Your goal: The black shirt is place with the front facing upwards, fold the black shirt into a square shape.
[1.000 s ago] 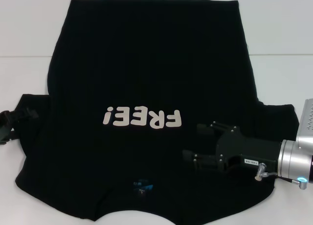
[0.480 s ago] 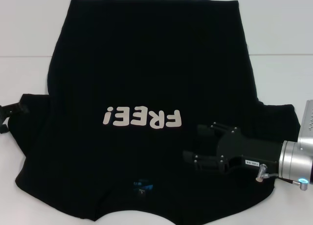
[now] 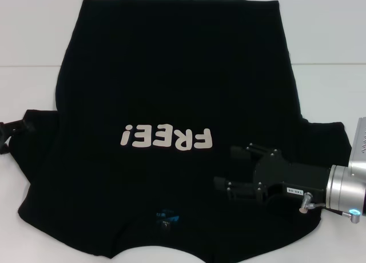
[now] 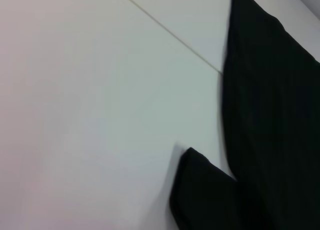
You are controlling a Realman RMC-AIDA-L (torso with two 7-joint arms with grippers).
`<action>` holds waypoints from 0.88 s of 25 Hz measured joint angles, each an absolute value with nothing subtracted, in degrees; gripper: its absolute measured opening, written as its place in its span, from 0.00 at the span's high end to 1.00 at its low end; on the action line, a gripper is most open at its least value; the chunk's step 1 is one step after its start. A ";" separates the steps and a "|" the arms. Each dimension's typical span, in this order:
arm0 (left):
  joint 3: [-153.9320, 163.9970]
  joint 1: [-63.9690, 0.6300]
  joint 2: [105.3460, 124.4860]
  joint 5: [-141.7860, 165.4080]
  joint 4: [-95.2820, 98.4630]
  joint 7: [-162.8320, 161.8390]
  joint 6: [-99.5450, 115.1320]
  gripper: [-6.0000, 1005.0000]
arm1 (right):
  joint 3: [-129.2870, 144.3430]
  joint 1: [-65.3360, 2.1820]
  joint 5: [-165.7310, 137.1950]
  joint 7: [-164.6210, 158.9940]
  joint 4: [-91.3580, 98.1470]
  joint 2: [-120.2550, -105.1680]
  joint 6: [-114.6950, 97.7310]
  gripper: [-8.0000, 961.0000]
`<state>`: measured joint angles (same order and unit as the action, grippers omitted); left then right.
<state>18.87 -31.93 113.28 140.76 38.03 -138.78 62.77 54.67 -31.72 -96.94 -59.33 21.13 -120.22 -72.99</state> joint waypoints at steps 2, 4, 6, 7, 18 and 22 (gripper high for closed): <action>19.15 -32.11 113.29 140.85 37.91 -138.78 63.17 0.07 | 54.67 -31.72 -96.94 -59.32 21.12 -120.22 -72.99 0.05; 20.06 -32.23 113.30 141.02 37.83 -138.86 63.48 0.07 | 54.66 -31.72 -96.94 -59.32 21.11 -120.22 -72.99 0.05; 20.98 -32.31 113.35 141.01 37.83 -138.99 63.84 0.08 | 54.67 -31.72 -96.94 -59.33 21.10 -120.22 -72.99 0.05; 21.12 -32.37 113.37 140.99 37.83 -138.97 64.09 0.08 | 54.67 -31.72 -96.94 -59.32 21.10 -120.23 -72.99 0.05; 24.54 -32.46 113.40 142.56 40.28 -138.59 64.73 0.11 | 54.67 -31.72 -96.94 -59.33 21.16 -120.22 -72.98 0.05; 25.43 -32.61 113.61 143.64 40.45 -138.60 63.40 0.24 | 54.63 -31.68 -96.94 -59.32 21.18 -120.22 -73.43 0.05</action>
<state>25.43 -32.61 113.61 143.64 40.45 -138.60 63.40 54.63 -31.68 -96.94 -59.32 21.18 -120.22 -73.43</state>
